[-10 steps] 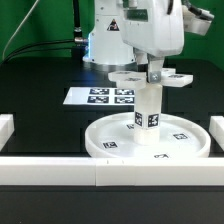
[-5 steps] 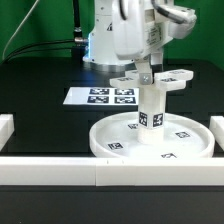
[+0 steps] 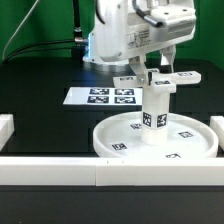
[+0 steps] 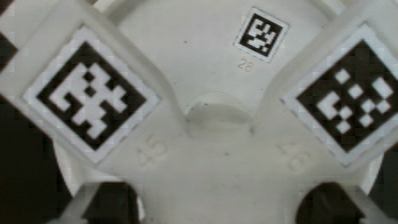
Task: Assemble round table
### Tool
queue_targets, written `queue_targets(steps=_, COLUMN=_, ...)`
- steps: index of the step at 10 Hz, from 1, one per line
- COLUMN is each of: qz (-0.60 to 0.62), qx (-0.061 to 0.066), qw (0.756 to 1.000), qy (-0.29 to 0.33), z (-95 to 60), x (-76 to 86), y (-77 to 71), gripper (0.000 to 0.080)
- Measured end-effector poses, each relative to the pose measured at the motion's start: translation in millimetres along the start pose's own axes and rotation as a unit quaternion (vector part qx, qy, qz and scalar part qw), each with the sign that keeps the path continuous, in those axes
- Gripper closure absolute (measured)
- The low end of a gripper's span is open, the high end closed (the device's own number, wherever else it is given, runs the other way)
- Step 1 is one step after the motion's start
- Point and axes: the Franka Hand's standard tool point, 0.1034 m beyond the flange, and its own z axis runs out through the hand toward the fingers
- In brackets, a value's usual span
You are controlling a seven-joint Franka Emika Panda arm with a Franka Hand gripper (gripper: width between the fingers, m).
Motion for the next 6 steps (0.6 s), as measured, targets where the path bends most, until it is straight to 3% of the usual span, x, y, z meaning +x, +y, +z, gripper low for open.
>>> queue_targets(steps=3, qz=-0.019, qx=0.001, qw=1.000, qy=-0.004, z=-0.7, x=-2.1, y=0.4, gripper=0.0304)
queue_targets(steps=4, qz=-0.034, qx=0.003, qw=0.999, qy=-0.011, z=-8.5, x=-4.2, y=-1.4, gripper=0.0200)
queue_targets(steps=6, qz=-0.050, qx=0.010, qw=0.998, qy=-0.027, z=-25.7, x=-12.9, y=-2.7, gripper=0.0152)
